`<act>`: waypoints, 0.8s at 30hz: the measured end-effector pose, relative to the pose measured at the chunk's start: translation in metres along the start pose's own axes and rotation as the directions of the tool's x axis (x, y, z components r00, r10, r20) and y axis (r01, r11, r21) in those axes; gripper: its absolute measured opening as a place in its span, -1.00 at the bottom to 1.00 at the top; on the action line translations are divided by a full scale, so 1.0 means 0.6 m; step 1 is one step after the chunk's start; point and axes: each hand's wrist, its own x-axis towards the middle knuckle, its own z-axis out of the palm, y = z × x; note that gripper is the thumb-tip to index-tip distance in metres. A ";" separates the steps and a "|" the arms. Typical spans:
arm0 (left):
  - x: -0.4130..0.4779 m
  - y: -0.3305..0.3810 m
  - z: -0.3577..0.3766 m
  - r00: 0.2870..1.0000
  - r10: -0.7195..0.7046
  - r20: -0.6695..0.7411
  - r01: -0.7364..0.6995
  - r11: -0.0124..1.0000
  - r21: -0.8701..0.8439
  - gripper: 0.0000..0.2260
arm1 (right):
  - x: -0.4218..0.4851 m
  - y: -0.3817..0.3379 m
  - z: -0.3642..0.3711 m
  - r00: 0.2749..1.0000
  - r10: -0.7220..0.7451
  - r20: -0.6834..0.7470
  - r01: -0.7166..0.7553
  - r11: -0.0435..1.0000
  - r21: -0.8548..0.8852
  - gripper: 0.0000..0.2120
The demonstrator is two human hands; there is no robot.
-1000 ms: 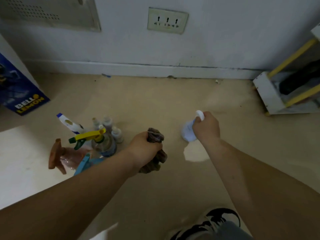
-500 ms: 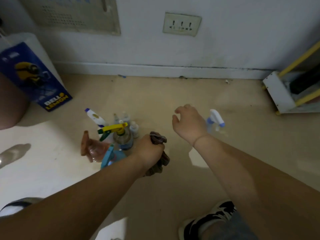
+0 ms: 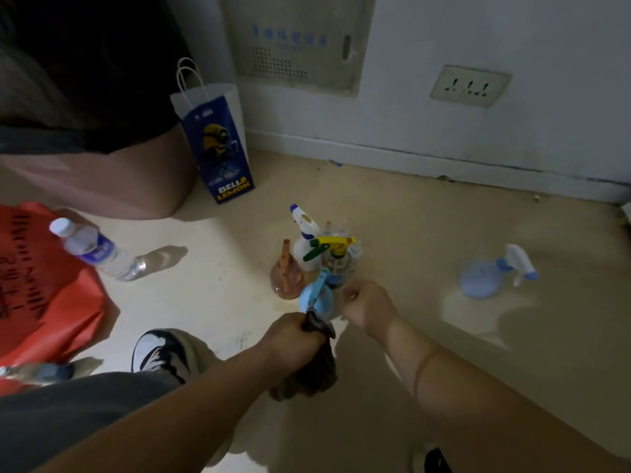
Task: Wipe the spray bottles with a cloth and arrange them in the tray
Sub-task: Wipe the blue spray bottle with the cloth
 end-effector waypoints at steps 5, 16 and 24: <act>0.023 -0.040 -0.035 0.992 -0.117 -0.052 0.120 0.991 0.060 -0.83 | 0.026 0.008 0.062 0.999 -0.024 0.039 0.019 0.993 0.112 -0.71; 0.070 -0.066 -0.080 0.972 -0.112 -0.206 0.105 0.993 -0.046 -0.86 | 0.067 0.003 0.095 0.991 -0.115 -0.066 0.129 0.955 0.265 -0.72; 0.053 -0.054 -0.084 0.967 -0.100 -0.234 0.093 0.995 -0.038 -0.82 | 0.024 0.033 0.021 0.972 -0.170 -0.161 0.209 0.941 0.268 -0.81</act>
